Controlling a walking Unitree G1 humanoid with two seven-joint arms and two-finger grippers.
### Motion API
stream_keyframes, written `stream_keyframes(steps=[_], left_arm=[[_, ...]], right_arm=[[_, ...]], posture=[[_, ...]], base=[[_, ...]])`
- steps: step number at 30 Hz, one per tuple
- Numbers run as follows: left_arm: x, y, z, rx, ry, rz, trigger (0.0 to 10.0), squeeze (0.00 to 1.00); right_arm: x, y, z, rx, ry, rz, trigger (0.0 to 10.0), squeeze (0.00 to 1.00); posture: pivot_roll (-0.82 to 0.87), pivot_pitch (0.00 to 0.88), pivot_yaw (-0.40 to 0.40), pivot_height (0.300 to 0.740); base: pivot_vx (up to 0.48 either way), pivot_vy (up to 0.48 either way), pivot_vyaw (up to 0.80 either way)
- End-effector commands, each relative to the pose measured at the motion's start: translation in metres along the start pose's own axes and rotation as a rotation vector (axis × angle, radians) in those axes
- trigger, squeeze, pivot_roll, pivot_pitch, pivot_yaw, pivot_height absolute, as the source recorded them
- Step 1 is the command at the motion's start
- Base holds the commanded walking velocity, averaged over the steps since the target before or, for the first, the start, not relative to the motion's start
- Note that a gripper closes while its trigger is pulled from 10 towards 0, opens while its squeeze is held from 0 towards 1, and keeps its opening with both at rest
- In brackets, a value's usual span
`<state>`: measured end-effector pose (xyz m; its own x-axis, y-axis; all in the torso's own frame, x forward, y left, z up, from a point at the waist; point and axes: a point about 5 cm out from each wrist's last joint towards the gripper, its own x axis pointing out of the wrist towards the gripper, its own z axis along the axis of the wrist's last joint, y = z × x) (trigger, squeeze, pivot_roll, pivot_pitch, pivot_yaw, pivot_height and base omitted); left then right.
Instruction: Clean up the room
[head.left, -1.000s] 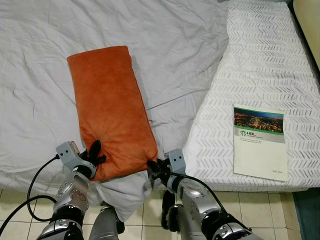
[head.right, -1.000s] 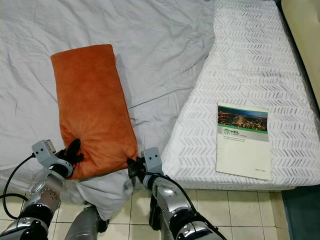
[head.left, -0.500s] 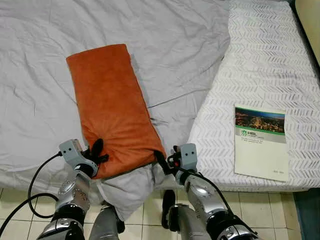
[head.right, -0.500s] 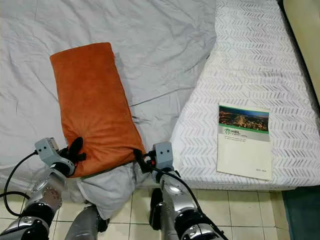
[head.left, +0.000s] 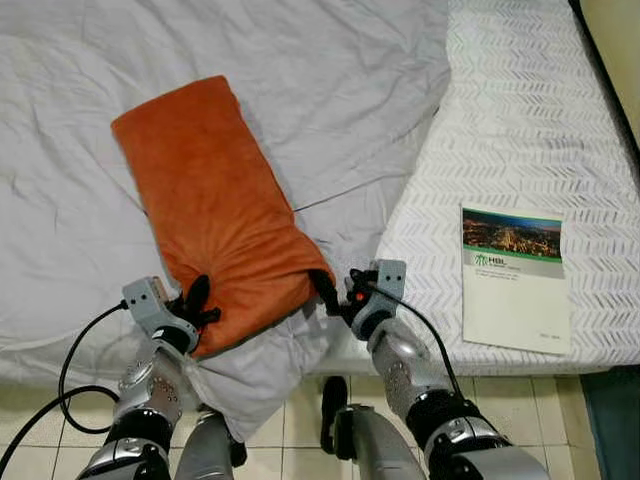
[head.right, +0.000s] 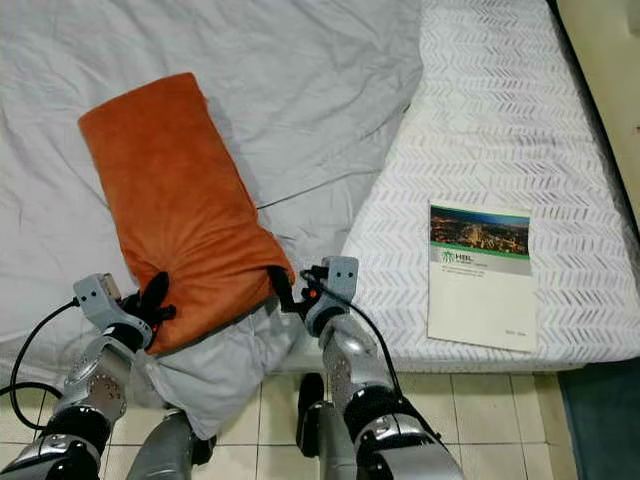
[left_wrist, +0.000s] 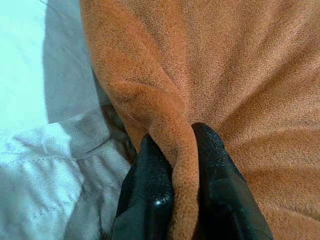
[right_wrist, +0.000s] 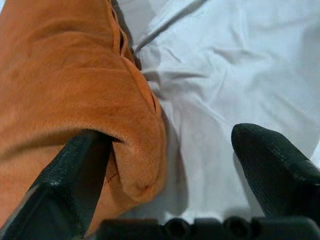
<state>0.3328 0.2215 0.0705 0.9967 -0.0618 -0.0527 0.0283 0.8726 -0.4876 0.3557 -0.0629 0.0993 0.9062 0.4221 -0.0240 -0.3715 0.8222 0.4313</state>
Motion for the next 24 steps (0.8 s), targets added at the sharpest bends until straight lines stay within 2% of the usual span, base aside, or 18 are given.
stream_keyframes(steps=[1,9,11,13,15,19,20,21,24], left_arm=[[-0.035,0.025,-0.05,-0.012,0.206,0.105,0.0,0.0],[-0.04,0.024,-0.058,-0.005,0.231,0.097,0.0,0.0],[-0.041,0.023,-0.06,-0.005,0.236,0.095,0.0,0.0],[-0.041,0.023,-0.06,-0.005,0.236,0.095,0.0,0.0],[-0.042,0.023,-0.062,-0.004,0.241,0.092,0.0,0.0],[-0.042,0.022,-0.062,-0.002,0.243,0.089,0.0,0.0],[-0.042,0.022,-0.062,0.002,0.245,0.079,0.0,0.0],[-0.043,0.022,-0.062,0.005,0.246,0.075,0.0,0.0],[-0.044,0.022,-0.063,0.007,0.247,0.071,0.0,0.0]], right_arm=[[0.012,0.009,0.053,-0.014,-0.181,0.088,10.0,0.0],[0.007,0.015,0.067,-0.133,-0.187,0.234,10.0,0.0],[0.003,0.016,0.082,-0.176,-0.18,0.327,10.0,0.0],[0.003,0.016,0.082,-0.176,-0.18,0.327,10.0,0.0],[-0.006,0.009,0.1,-0.253,-0.145,0.405,10.0,0.0],[-0.009,0.003,0.106,-0.317,-0.121,0.418,10.0,0.0],[-0.006,0.001,0.106,-0.395,-0.095,0.425,10.0,0.0],[-0.003,0.005,0.107,-0.425,-0.093,0.442,10.0,0.0],[-0.001,0.013,0.109,-0.431,-0.104,0.466,10.0,0.0]], posture=[[0.02,0.575,-0.192,0.74],[0.02,0.577,-0.199,0.74],[0.02,0.576,-0.199,0.74],[0.02,0.576,-0.199,0.74],[0.02,0.572,-0.2,0.74],[0.02,0.571,-0.2,0.74],[0.02,0.567,-0.198,0.74],[0.03,0.565,-0.194,0.74],[0.03,0.564,-0.193,0.74]], base=[[0.0,0.0,0.0],[0.0,0.0,0.0],[0.0,0.0,0.0],[0.0,0.0,0.0],[0.0,0.0,0.0],[0.0,0.0,0.0],[0.0,0.0,0.0],[0.0,0.0,0.0],[0.0,0.0,0.0]])
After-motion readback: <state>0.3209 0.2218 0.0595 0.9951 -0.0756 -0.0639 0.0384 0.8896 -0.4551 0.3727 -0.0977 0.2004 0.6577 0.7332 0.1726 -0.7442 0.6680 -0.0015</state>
